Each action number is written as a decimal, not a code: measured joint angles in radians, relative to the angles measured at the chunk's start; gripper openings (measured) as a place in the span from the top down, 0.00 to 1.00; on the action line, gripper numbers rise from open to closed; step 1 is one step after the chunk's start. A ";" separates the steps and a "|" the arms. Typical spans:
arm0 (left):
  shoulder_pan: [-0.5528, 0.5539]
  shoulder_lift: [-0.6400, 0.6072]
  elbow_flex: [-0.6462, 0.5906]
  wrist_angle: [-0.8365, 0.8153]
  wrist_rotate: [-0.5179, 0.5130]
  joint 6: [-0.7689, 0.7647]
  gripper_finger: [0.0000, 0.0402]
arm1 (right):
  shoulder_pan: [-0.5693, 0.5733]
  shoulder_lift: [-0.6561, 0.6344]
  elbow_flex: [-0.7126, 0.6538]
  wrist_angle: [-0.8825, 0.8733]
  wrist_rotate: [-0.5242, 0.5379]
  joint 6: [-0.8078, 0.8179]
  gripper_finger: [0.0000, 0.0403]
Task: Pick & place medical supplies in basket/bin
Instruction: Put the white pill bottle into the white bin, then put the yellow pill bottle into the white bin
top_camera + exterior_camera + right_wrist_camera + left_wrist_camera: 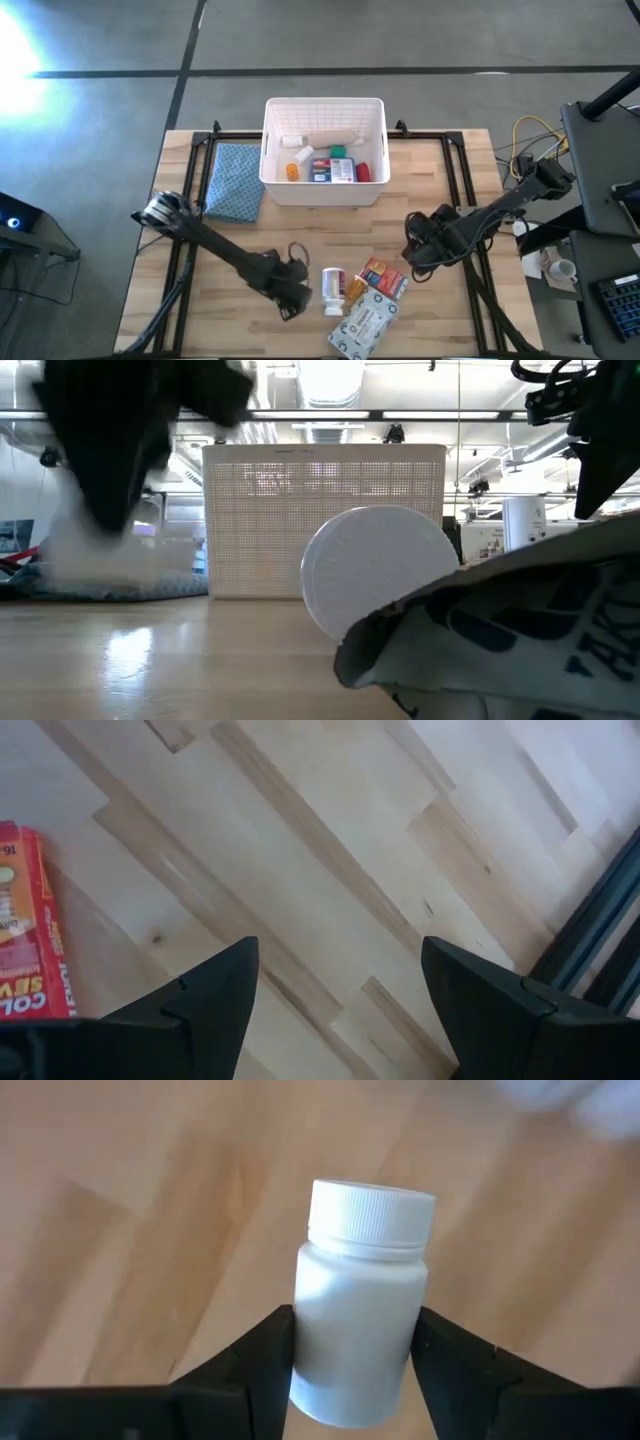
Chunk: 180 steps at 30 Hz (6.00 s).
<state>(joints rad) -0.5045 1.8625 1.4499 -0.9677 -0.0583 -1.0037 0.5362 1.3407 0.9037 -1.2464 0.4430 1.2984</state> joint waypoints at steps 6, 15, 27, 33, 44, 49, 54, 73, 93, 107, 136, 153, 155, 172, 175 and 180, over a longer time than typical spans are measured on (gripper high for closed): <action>0.013 -0.170 0.100 0.006 -0.570 -0.140 0.59 | -0.001 0.000 -0.052 0.126 0.043 -0.018 0.33; 0.139 -0.371 0.295 0.008 -1.246 0.224 0.59 | 0.000 0.000 -0.080 0.310 0.003 -0.100 0.33; 0.711 -0.328 0.332 0.022 -0.600 0.443 0.34 | 0.000 0.000 0.051 0.317 0.024 -0.040 0.33; 0.697 -0.335 0.346 -0.037 -0.518 0.502 0.26 | 0.013 0.000 0.186 0.316 -0.002 -0.089 0.33; 0.179 -0.358 0.214 0.033 -0.490 0.308 0.26 | 0.024 0.033 0.201 0.343 -0.108 -0.575 0.33; 0.002 -0.356 -0.019 0.272 -0.580 0.052 0.26 | -0.038 0.138 0.166 0.493 -0.185 -0.933 0.33; -0.082 -0.356 -0.298 0.701 -0.661 -0.201 0.26 | -0.047 0.291 0.197 0.544 -0.180 -1.182 0.35; -0.110 -0.356 -0.628 1.221 -0.680 -0.372 0.25 | -0.045 0.532 0.387 0.478 -0.243 -1.373 0.37; -0.200 -0.357 -0.570 0.899 -0.493 -0.659 0.25 | -0.084 0.521 0.380 0.738 -0.384 -1.672 0.37; -0.208 -0.357 -0.568 0.813 -0.495 -0.766 0.25 | -0.103 0.522 0.297 0.803 -0.455 -1.701 0.37; -0.208 -0.357 -0.580 0.813 -0.520 -0.778 0.26 | -0.103 0.522 0.194 0.951 -0.451 -1.476 0.38; -0.208 -0.357 -0.580 0.813 -0.520 -0.776 0.26 | -0.116 0.522 0.186 0.937 -0.451 -1.338 0.38; -0.208 -0.357 -0.580 0.813 -0.520 -0.775 0.26 | -0.128 0.522 0.178 0.936 -0.451 -1.272 0.39; -0.208 -0.357 -0.580 0.813 -0.520 -0.783 0.26 | -0.135 0.554 0.162 1.018 -0.450 -1.138 0.39; -0.208 -0.357 -0.580 0.814 -0.520 -0.789 0.26 | -0.135 0.560 0.167 1.015 -0.450 -1.114 0.40; -0.208 -0.357 -0.580 0.817 -0.520 -0.790 0.26 | -0.137 0.556 0.167 1.012 -0.442 -1.098 0.44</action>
<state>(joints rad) -0.7124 1.5059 0.8700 -0.1510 -0.5785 -1.7932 0.3991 1.8970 1.0706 -0.2340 0.0015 0.2002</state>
